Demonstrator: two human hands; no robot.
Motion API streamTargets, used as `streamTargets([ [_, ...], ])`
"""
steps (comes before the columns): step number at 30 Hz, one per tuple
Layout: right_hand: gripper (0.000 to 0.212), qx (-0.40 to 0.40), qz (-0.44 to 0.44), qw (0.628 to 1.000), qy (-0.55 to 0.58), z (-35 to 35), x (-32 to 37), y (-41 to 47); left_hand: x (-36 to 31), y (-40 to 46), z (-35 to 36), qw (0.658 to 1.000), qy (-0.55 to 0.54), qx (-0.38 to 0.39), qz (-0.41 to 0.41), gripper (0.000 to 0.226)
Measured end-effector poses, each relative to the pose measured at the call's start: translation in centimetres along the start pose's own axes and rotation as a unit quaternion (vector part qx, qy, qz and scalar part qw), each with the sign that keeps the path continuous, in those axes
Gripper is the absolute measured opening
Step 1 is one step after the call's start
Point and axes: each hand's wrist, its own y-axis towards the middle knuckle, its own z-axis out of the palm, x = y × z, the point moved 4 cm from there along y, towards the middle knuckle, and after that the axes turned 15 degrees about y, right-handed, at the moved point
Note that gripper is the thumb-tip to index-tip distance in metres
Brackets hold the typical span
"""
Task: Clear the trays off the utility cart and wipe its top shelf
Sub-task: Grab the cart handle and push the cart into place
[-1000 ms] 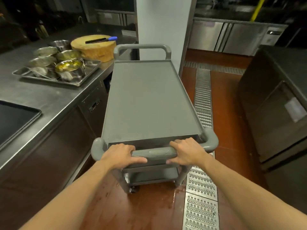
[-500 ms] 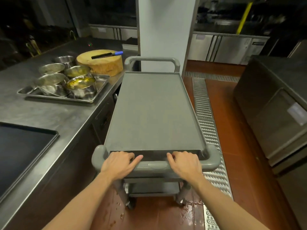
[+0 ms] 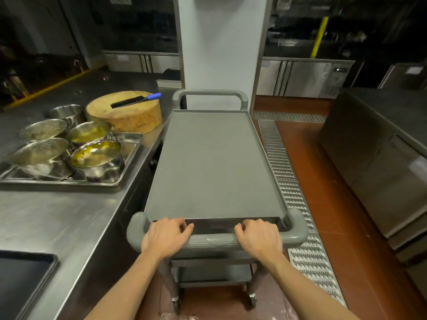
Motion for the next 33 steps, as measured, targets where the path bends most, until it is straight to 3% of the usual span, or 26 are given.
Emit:
streamTargets([
  [22, 0.053, -0.026, 0.041, 0.999, -0.017, 3.6, 4.6, 28.6, 8.4, 30.4, -0.1, 0.999, 0.025, 0.027, 0.03, 0.035],
  [33, 0.049, -0.023, 0.016, 0.999, -0.038, 3.4, 3.5, 31.5, 7.0, 33.2, 0.1, 0.999, 0.033, 0.035, 0.016, 0.036],
])
